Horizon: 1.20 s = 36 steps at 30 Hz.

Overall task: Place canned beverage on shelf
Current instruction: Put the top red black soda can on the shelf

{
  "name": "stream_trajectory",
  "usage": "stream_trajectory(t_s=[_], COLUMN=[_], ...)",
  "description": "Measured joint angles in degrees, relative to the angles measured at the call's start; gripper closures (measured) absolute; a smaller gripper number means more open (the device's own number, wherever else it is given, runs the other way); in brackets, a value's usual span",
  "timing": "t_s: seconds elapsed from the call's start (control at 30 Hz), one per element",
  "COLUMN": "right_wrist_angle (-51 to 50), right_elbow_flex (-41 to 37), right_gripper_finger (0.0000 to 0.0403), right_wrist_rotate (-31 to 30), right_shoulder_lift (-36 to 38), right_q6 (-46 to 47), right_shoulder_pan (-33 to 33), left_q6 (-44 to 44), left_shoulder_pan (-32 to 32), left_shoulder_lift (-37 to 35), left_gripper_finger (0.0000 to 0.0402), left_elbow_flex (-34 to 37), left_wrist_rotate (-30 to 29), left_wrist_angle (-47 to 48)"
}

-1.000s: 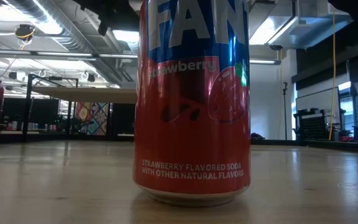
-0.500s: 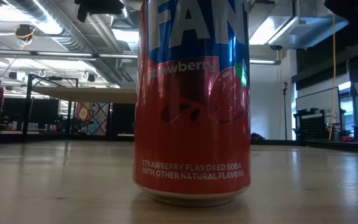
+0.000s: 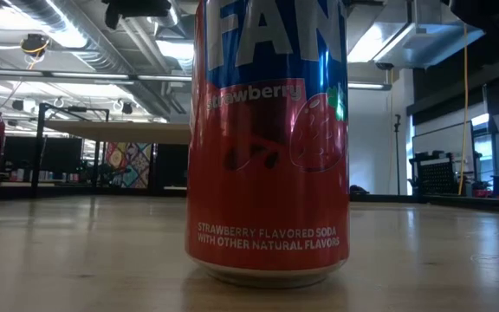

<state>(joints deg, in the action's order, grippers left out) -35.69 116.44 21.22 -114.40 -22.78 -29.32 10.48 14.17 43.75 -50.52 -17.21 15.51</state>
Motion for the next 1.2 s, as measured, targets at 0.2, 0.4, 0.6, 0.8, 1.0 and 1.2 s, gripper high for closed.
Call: stream_trajectory(t_s=[0.2,0.4,0.6,0.8,1.0,1.2], right_wrist_angle=[1.0,1.2,0.7,0.7,0.6,0.7], right_elbow_flex=[-0.1,-0.1,-0.1,-0.1,-0.1,0.0], right_gripper_finger=[0.0153,0.0153,0.0153,0.0145,0.0095,0.0062], right_wrist_rotate=[0.6,0.8,0.5,-0.9,-3.2,-3.2], right_shoulder_lift=[-0.9,-2.4,-2.3,-2.3,-2.3,-2.0], right_q6=[-1.7,-1.9,-3.2,-3.2,-3.2,-3.1], right_shoulder_pan=[0.0,0.0,0.0,0.0,0.0,0.0], left_q6=[0.0,0.0,0.0,0.0,-0.1,-0.1], left_shoulder_pan=[0.0,0.0,0.0,0.0,0.0,0.0], left_shoulder_lift=[0.0,0.2,0.2,0.2,0.2,0.2], left_gripper_finger=[0.0312,0.0312,0.0312,0.0312,0.0312,0.0312], left_elbow_flex=[0.0,0.0,0.0,0.0,0.0,0.0], left_wrist_rotate=[0.0,0.0,-0.1,-0.1,-0.1,-0.1], left_wrist_angle=[0.0,0.0,0.0,-0.1,-0.1,-0.1])
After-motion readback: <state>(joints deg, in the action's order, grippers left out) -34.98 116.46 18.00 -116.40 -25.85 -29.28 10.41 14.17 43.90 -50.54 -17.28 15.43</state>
